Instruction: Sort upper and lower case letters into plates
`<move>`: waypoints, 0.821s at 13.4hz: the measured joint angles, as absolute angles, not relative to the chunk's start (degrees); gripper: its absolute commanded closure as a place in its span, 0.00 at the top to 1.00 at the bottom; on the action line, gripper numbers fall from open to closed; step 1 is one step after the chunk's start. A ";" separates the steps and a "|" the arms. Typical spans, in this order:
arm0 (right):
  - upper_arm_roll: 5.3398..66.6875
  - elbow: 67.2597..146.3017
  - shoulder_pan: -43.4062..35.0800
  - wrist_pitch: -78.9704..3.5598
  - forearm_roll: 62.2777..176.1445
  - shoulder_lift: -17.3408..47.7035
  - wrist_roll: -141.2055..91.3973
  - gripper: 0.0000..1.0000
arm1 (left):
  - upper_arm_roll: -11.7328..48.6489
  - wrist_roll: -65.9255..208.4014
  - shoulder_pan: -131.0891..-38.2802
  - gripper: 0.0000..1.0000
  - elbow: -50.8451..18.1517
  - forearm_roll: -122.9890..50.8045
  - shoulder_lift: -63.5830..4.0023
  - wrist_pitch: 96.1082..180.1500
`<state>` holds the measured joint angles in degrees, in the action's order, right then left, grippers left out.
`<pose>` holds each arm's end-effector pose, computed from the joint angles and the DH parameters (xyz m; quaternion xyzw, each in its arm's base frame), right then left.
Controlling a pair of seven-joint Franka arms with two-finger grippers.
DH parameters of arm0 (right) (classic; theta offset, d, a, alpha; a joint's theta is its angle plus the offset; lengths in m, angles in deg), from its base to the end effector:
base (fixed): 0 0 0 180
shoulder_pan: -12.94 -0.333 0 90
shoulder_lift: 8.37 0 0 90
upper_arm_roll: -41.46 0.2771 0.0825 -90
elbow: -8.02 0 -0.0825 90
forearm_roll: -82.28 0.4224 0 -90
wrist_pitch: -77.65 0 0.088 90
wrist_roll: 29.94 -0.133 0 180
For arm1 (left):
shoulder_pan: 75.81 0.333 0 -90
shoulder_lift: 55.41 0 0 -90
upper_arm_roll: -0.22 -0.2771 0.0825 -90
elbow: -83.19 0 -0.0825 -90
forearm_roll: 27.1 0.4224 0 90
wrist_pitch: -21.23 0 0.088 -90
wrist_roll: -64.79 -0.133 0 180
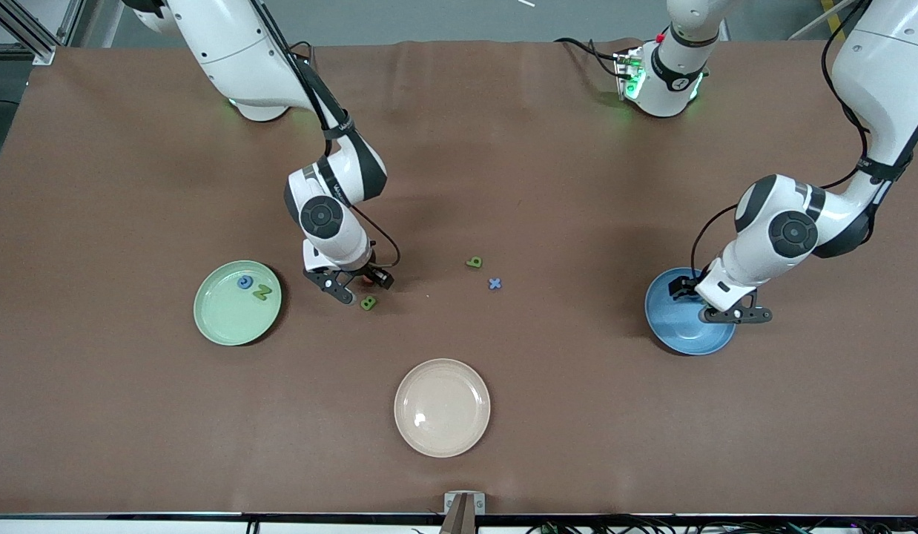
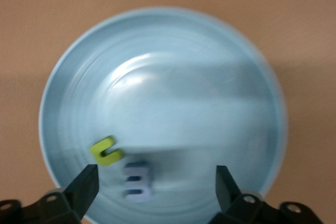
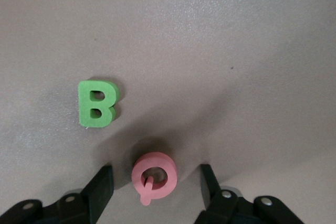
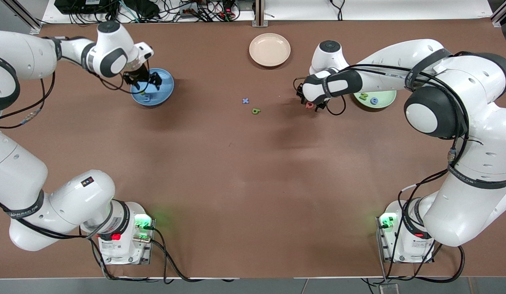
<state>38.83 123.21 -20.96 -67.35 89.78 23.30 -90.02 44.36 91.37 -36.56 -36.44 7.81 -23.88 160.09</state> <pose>0.5132 0.3100 0.0815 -0.9542 0.2977 0.0283 0.0062 0.5852 -0.0675 0.1360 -0.9999 0.0098 -0.0080 0.0067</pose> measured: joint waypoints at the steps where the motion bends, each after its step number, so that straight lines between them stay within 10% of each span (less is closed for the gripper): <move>1: 38.83 123.20 -21.00 -67.32 89.78 23.17 -90.04 0.18 | 46.51 93.44 -36.61 0.99 -35.27 7.81 -23.90 158.80; 3: 38.77 123.20 -21.03 -66.79 89.78 22.65 -90.15 0.02 | 50.45 99.47 -37.44 0.99 -33.51 7.81 -23.92 157.02; 11: 36.94 120.90 -14.80 -56.99 89.66 19.15 -80.03 0.00 | 51.16 129.94 -58.15 0.99 -27.44 7.78 -19.83 156.59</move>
<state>36.94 120.90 -14.80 -56.99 89.66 19.15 -80.03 51.16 129.94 -58.15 -27.44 7.78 -19.83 156.59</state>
